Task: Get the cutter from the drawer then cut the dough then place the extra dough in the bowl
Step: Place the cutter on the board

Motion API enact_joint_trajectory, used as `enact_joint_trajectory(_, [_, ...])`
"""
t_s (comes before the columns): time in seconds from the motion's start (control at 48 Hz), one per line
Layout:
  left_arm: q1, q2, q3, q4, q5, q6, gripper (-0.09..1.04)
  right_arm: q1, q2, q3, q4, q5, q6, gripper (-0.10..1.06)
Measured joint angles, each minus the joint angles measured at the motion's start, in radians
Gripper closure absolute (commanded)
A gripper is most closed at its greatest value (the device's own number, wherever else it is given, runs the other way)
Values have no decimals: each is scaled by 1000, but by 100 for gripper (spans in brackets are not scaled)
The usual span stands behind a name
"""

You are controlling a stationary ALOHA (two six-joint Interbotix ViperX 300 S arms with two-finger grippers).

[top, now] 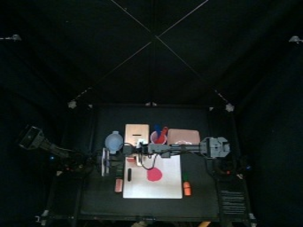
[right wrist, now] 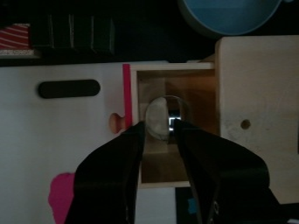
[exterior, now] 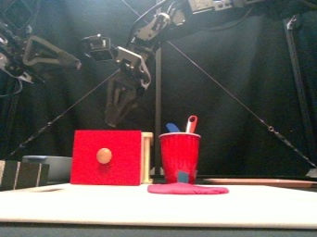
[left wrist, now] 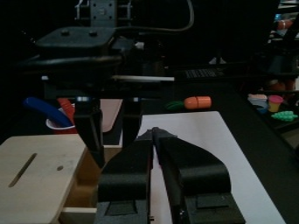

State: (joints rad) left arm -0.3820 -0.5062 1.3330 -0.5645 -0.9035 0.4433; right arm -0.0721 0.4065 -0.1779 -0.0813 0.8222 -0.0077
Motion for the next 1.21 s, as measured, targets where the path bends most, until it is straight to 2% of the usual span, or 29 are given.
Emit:
enact_joint_trajectory(0.312, [0, -2, 0, 6, 3, -3, 45, -17, 29, -12, -38, 11, 8, 25])
enact_joint_trajectory(0.875, [-2, 0, 0, 6, 26, -3, 45, -34, 83, -12, -37, 14, 3, 28])
enact_joint_trajectory(1.208, [0, 0, 0, 6, 26, -3, 45, -35, 91, -31, -35, 35, 3, 47])
